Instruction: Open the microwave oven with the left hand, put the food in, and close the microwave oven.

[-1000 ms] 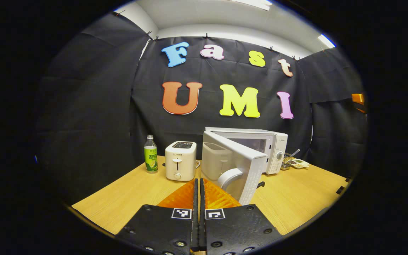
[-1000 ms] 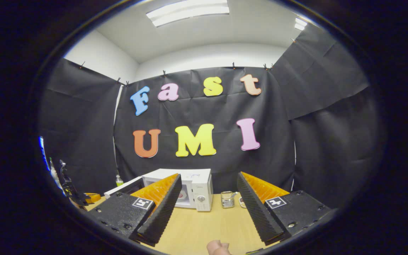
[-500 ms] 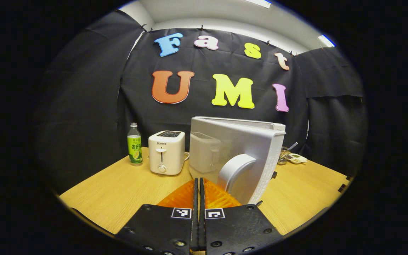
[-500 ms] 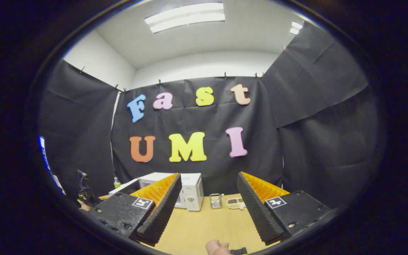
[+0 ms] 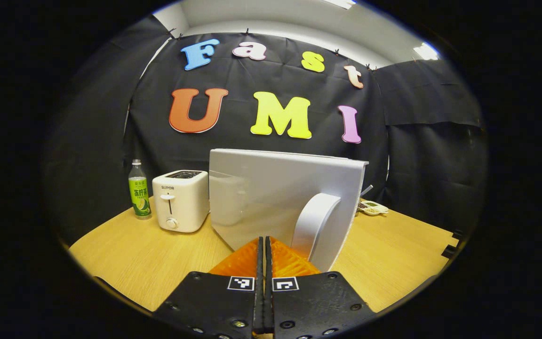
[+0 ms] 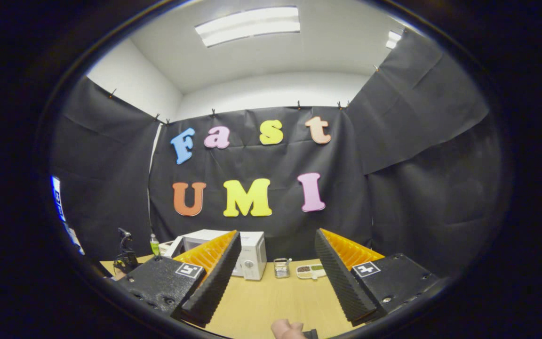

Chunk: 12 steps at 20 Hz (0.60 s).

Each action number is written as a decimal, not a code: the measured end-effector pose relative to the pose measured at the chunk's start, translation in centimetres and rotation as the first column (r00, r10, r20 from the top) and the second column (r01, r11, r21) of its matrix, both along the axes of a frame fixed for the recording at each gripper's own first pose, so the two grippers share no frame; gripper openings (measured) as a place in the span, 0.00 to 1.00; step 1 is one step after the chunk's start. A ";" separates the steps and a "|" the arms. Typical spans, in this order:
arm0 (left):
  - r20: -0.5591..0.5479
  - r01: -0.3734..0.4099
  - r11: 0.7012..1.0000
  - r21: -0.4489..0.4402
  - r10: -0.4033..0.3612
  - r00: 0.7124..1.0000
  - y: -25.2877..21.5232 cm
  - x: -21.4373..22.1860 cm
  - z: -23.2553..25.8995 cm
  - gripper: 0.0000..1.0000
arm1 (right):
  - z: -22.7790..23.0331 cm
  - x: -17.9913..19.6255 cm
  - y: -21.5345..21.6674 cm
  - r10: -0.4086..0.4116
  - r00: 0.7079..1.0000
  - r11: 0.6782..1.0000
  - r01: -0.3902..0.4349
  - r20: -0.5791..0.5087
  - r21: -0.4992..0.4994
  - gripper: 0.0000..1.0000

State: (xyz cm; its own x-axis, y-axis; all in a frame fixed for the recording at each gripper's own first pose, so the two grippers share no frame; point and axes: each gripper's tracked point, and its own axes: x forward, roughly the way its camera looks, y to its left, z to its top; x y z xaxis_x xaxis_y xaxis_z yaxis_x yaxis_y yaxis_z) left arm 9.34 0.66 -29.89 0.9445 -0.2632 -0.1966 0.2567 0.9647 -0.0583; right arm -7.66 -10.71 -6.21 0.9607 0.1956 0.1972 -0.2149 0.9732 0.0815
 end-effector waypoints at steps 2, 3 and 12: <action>0.007 0.020 1.000 -0.010 -0.020 1.000 -1.8 1.0 0.1 0.00 | 0.1 0.1 -0.4 0.001 1.000 1.000 -0.001 0.003 0.006 1.00; 0.009 0.036 0.999 -0.019 -0.036 0.999 -2.8 1.5 -0.1 0.00 | 0.1 0.1 -0.7 0.000 1.000 1.000 0.000 0.002 0.009 1.00; 0.008 0.104 0.994 -0.040 -0.104 0.995 -10.0 7.5 -0.7 0.00 | -1.9 2.4 -3.0 -0.013 0.999 0.999 0.014 -0.030 0.033 1.00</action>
State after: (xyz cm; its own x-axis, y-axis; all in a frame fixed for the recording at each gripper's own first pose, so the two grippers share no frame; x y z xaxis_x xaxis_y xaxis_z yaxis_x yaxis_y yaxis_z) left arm 16.89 -9.37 -30.56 0.9127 -0.3676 -0.1786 0.3560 0.9297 -0.0944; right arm -5.22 -13.75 -8.07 0.9687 0.1762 0.1747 -0.1986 0.9727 0.1202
